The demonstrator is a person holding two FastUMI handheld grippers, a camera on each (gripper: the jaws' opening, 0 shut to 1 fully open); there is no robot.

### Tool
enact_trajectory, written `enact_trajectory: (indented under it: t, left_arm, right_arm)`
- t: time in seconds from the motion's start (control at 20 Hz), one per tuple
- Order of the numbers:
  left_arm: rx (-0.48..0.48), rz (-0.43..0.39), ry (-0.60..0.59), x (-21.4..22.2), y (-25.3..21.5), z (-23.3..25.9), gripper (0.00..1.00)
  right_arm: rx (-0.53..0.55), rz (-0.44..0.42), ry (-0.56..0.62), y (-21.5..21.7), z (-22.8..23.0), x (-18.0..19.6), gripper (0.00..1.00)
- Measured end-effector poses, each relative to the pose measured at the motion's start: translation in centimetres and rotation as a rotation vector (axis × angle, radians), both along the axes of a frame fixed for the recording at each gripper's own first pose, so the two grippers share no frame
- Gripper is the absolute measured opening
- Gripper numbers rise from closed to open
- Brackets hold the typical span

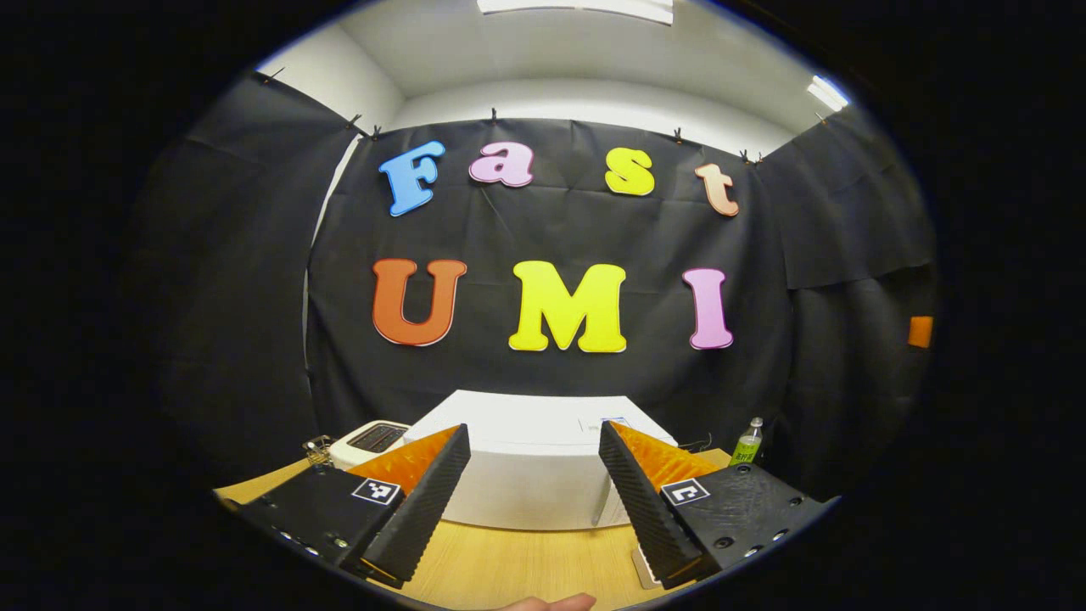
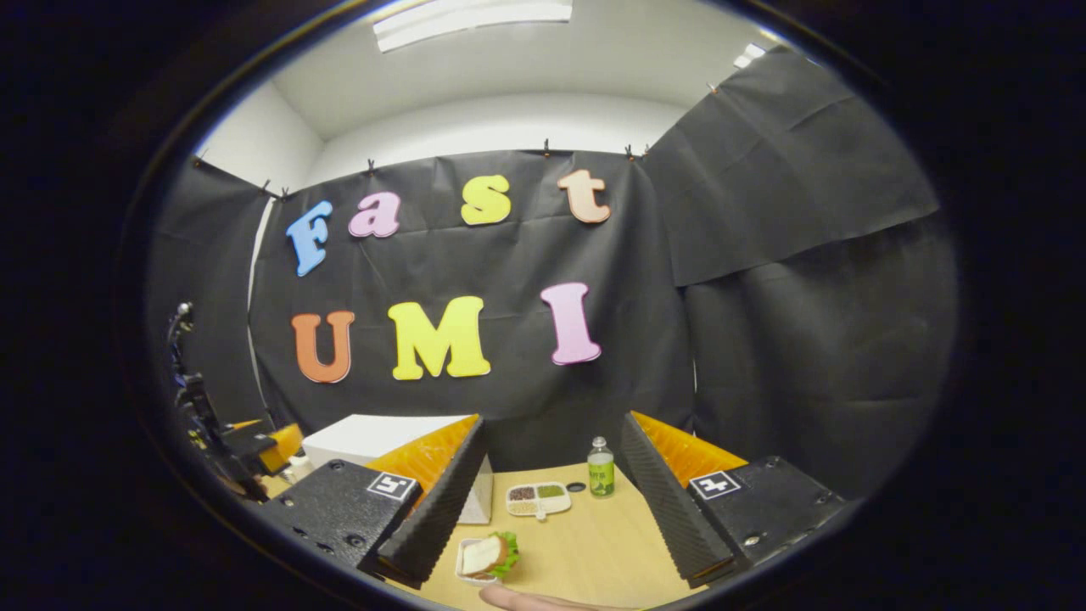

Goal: Open the microwave oven with the left hand, put the food in, and close the microwave oven.

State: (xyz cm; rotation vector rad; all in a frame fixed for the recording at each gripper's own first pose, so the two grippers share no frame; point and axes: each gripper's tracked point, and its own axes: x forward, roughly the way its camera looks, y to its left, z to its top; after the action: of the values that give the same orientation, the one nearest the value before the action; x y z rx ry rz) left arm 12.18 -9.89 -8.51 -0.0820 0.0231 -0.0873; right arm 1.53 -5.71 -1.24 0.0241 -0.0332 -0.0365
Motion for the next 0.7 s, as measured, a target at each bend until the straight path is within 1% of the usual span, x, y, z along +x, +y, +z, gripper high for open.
enact_trajectory:
  t: [0.05, 0.1, 0.15, 0.2, 0.25, 0.3, 0.35, 0.45, 0.55, 0.7]
  left_arm:
    - [0.009, -0.006, 0.006, 0.9, -1.1, -1.1, 0.95]
    - [0.022, -0.013, 0.015, 1.8, -2.2, -2.3, 0.95]
    - [0.033, -0.025, 0.028, 2.7, -3.4, -3.5, 0.95]
    - [0.028, -0.051, 0.044, 3.7, -4.9, -4.8, 0.95]
    - [0.010, -0.080, 0.060, 4.5, -6.5, -6.1, 0.96]
    - [-0.012, -0.100, 0.069, 5.3, -7.6, -7.0, 0.96]
    - [-0.030, -0.112, 0.084, 6.1, -8.4, -8.1, 0.96]
    - [-0.053, -0.120, 0.116, 7.5, -9.8, -10.4, 0.96]
    - [-0.042, -0.122, 0.148, 9.1, -10.9, -12.9, 0.96]
    - [0.003, -0.132, 0.192, 10.6, -12.3, -16.2, 0.96]
  right_arm:
    - [-0.010, -0.003, -0.009, -0.3, 0.3, 0.1, 0.94]
    - [-0.023, -0.008, -0.017, -0.5, 0.6, 0.3, 1.00]
    - [-0.035, -0.010, -0.018, -0.7, 0.6, 0.5, 0.94]
    - [-0.041, -0.005, -0.018, -0.7, 0.7, 0.6, 1.00]
    - [-0.049, 0.006, -0.025, -0.5, 0.9, 0.6, 1.00]
    - [-0.061, 0.017, -0.036, -0.5, 1.2, 0.9, 0.94]
    - [-0.071, 0.018, -0.042, -0.8, 1.1, 1.1, 1.00]
    - [-0.086, 0.006, -0.043, -1.7, 0.8, 1.4, 1.00]
    - [-0.090, 0.008, -0.039, -2.1, 0.5, 1.2, 1.00]
    - [-0.077, 0.021, -0.047, -2.5, 0.3, 1.1, 1.00]
